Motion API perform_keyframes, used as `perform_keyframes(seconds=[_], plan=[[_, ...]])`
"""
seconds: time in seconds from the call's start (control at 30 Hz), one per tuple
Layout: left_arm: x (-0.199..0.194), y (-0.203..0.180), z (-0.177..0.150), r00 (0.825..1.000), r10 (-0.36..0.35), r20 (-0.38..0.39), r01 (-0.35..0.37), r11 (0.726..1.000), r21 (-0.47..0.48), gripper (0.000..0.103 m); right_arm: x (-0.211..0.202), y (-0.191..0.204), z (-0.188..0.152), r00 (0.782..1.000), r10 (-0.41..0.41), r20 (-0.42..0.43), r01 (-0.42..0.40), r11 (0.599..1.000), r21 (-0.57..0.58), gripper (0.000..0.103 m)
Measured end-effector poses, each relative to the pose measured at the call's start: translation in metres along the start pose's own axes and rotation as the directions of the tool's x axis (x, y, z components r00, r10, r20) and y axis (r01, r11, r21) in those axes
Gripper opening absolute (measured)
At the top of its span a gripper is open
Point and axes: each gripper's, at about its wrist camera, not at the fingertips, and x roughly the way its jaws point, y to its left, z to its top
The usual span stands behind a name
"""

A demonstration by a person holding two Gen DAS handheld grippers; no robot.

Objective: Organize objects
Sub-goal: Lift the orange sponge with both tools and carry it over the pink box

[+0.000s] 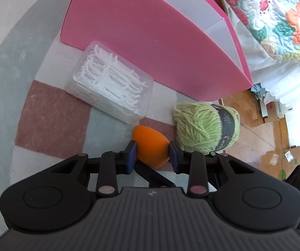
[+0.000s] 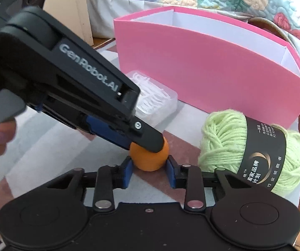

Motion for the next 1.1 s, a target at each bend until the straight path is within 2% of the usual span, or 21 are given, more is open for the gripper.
perform_keyframes(seconds=[0.2,0.43,0.53,0.7,0.93,1.1], plan=[[-0.017,-0.019,-0.003,0.999,-0.021,0.028,0.020,0.999,0.038,0.031,-0.031,-0.006,0.007,0.999,0.025,0.027,-0.025,1.000,0.012,0.038],[-0.047,-0.055,-0.016,0.996,0.008,0.084,-0.021,0.989,0.146,0.031,-0.069,-0.013,0.022,0.998,0.052,0.028,-0.053,0.998,0.029,0.040],[-0.064,-0.069,-0.026,0.992,0.000,0.125,-0.025,0.979,0.202,0.032,-0.077,-0.002,0.028,0.997,0.049,0.060,-0.048,0.999,-0.018,0.043],[-0.088,-0.081,-0.028,0.988,-0.007,0.154,-0.025,0.979,0.203,0.032,-0.104,0.007,0.036,0.995,0.046,0.090,-0.040,0.997,-0.069,0.043],[-0.108,-0.098,-0.020,0.990,0.022,0.138,-0.054,0.971,0.231,0.032,-0.117,0.008,0.054,0.995,0.045,0.090,-0.039,0.997,-0.066,0.043],[-0.108,-0.105,-0.011,0.994,0.075,0.084,-0.090,0.976,0.196,0.033,-0.115,-0.005,0.068,0.991,0.132,0.033,-0.131,0.991,-0.027,0.043]])
